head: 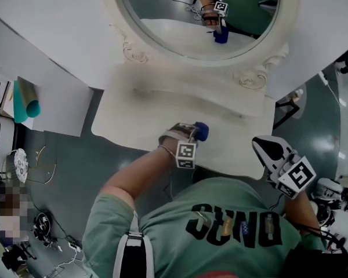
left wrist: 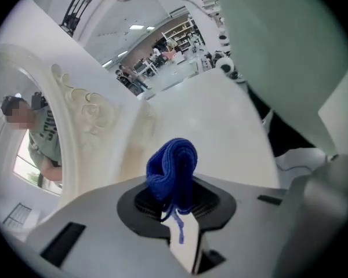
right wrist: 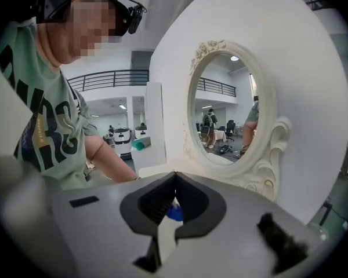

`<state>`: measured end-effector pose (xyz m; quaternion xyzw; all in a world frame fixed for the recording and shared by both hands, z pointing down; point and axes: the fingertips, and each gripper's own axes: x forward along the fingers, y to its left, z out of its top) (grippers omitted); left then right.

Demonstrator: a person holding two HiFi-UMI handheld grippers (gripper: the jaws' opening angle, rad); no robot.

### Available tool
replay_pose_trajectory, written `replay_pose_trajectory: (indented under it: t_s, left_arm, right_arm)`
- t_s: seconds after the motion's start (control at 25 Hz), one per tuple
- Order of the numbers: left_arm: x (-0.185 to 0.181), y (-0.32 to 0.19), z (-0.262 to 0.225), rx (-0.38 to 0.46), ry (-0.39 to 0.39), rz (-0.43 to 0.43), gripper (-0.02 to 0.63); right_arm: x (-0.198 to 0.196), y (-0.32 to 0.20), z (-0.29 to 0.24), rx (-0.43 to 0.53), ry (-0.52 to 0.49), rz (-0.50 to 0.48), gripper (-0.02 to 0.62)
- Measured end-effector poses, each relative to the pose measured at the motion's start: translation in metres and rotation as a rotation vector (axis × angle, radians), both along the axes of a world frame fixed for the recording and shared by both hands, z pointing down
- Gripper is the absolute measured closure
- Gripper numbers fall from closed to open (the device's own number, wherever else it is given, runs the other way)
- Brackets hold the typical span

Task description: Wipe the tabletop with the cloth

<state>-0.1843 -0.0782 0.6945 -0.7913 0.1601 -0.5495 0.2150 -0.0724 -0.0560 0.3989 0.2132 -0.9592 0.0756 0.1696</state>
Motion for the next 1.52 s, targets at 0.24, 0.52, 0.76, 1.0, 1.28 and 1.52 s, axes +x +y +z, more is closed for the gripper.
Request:
replay_pose_trajectory:
  t_s: [0.24,0.52,0.76,1.0,1.28,1.52]
  left_arm:
    - [0.061,-0.106,0.026,0.116,-0.121,0.054,0.523]
    - [0.064,-0.131,0.054,0.133,-0.165,0.025,0.525]
    - [0.07,-0.126,0.057,0.083,-0.157,0.058,0.537]
    - [0.053,-0.015,0.055,0.005,-0.096,0.177,0.54]
    - [0.012,0.163,0.055,-0.134,-0.077,0.293,0.529]
    - [-0.017,0.265,0.086,-0.315,-0.199,0.28,0.527]
  right_arm:
    - [0.056,0.003,0.001,-0.007,0.055,0.177,0.583]
    - [0.091,0.007,0.002,-0.013,0.067,0.279,0.583]
    - [0.087,0.006,0.005,-0.021,0.069,0.25,0.583]
    - [0.048,0.004,0.005,-0.015,0.05,0.133,0.583]
    - [0.027,0.007,0.016,-0.035,0.016,-0.023,0.584]
    - [0.055,0.008,0.016,-0.032,-0.047,-0.115,0.583]
